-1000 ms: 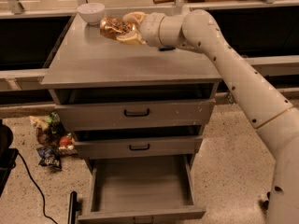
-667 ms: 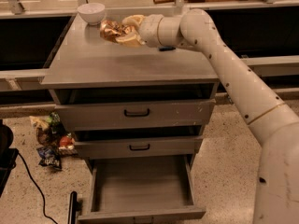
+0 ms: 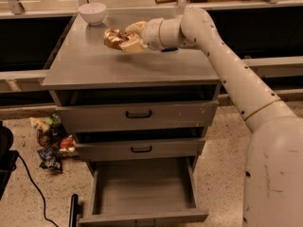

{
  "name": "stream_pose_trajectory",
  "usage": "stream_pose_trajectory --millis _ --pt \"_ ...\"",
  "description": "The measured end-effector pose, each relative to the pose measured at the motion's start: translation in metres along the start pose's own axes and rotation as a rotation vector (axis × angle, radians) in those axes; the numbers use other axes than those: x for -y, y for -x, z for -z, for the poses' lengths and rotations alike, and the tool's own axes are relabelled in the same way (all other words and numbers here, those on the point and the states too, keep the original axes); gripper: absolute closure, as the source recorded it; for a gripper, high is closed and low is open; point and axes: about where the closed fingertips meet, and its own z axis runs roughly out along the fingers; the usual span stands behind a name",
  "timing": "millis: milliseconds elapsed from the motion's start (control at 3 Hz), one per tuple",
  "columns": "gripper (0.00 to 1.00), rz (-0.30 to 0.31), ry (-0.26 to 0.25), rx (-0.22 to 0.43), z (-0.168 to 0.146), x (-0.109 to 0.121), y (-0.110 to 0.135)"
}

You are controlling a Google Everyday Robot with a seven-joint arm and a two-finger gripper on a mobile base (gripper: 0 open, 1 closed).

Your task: Pick orange can from bottom drawer and place on counter

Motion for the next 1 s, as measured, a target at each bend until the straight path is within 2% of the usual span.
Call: stream_pose_trajectory --millis 333,667,1000 --pt "1.0 -0.034 0.019 -0.025 -0.003 -0.006 -0.01" --pt "0.81 -0.054 0.029 -0.041 -0.005 -0.009 -0.016" --pt "0.58 -0.068 0.038 -0.05 -0.006 -0.011 -0.021"
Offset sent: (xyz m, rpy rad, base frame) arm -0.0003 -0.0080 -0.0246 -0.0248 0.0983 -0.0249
